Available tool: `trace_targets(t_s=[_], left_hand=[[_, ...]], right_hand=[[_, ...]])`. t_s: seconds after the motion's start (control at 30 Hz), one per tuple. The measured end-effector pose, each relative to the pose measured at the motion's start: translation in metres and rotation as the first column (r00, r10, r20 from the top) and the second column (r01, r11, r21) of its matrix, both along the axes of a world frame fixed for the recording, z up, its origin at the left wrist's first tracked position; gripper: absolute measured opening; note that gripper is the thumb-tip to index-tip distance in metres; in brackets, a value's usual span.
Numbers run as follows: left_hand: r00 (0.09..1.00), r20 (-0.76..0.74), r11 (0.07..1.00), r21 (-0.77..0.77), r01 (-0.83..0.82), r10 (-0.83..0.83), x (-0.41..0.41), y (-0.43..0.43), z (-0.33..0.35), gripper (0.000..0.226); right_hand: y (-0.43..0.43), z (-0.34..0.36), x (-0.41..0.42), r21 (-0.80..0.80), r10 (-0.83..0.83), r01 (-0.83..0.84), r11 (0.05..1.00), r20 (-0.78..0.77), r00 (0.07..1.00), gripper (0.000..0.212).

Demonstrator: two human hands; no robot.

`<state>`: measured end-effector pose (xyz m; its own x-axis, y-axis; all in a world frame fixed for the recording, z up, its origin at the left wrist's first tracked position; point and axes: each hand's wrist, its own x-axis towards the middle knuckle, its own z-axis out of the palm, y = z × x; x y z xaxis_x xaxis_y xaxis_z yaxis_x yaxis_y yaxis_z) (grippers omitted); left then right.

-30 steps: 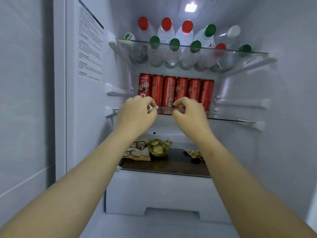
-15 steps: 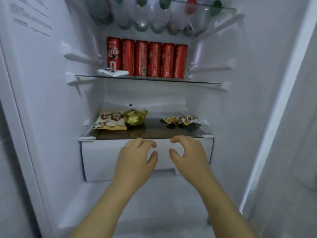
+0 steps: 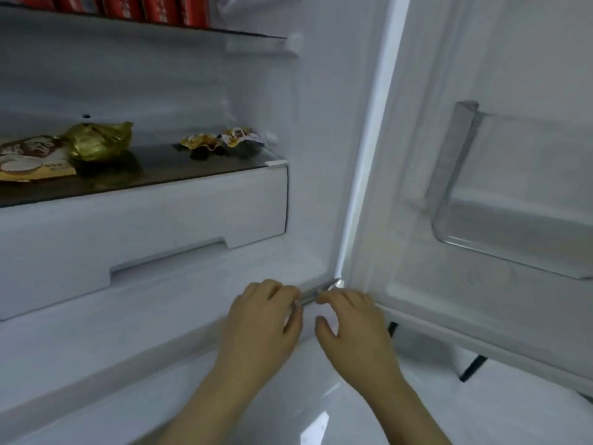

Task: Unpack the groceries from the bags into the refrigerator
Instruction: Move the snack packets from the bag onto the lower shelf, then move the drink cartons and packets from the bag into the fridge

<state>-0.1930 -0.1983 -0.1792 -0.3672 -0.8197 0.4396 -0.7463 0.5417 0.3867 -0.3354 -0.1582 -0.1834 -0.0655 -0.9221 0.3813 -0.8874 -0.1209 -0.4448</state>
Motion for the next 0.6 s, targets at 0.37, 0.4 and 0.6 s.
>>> trace_targets(t_s=[0.37, 0.4, 0.6], left_hand=[[0.895, 0.038, 0.892, 0.102, 0.440, -0.445, -0.103, 0.050, -0.034, 0.019], [0.868, 0.050, 0.863, 0.152, 0.482, -0.494, -0.113, 0.059, -0.034, 0.020], [0.666, 0.075, 0.662, 0.242, 0.710, -0.742, -0.174, 0.116, -0.056, 0.034]], right_hand=[[0.107, -0.042, -0.070, 0.166, -0.491, 0.486, 0.858, -0.010, 0.871, 0.031], [0.120, -0.044, -0.076, 0.182, -0.537, 0.526, 0.830, 0.009, 0.844, 0.032], [0.208, -0.054, -0.091, 0.283, -0.781, 0.743, 0.606, 0.035, 0.623, 0.033]])
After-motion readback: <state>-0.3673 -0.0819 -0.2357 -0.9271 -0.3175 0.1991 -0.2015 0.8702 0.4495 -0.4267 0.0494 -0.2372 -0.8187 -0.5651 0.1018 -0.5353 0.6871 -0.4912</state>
